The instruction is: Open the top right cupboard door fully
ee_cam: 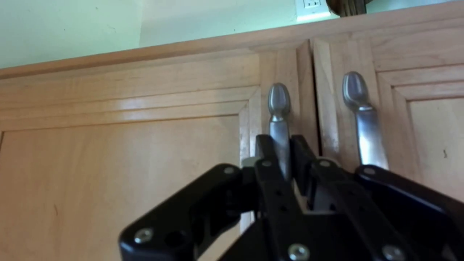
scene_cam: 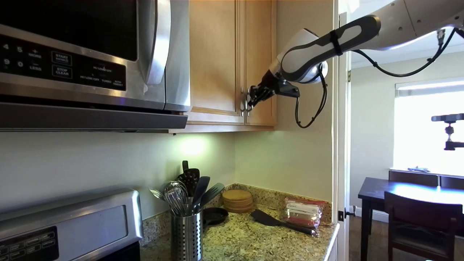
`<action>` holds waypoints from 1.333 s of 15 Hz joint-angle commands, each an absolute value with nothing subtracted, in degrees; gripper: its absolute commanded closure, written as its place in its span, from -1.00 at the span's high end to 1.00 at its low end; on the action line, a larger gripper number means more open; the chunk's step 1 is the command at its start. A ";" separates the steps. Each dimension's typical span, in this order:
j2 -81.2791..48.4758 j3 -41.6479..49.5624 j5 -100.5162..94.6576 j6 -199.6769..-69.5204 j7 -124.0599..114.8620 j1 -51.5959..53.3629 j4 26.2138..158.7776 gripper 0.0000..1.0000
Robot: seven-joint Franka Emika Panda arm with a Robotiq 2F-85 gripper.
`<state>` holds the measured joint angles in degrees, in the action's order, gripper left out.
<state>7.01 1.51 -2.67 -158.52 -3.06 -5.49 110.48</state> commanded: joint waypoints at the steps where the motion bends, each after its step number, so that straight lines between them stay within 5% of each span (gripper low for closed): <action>1: 9.53 3.16 1.44 -156.62 3.62 -3.79 113.71 -0.82; 20: 24.22 -1.40 -24.44 -144.28 -19.37 -17.22 123.86 -0.82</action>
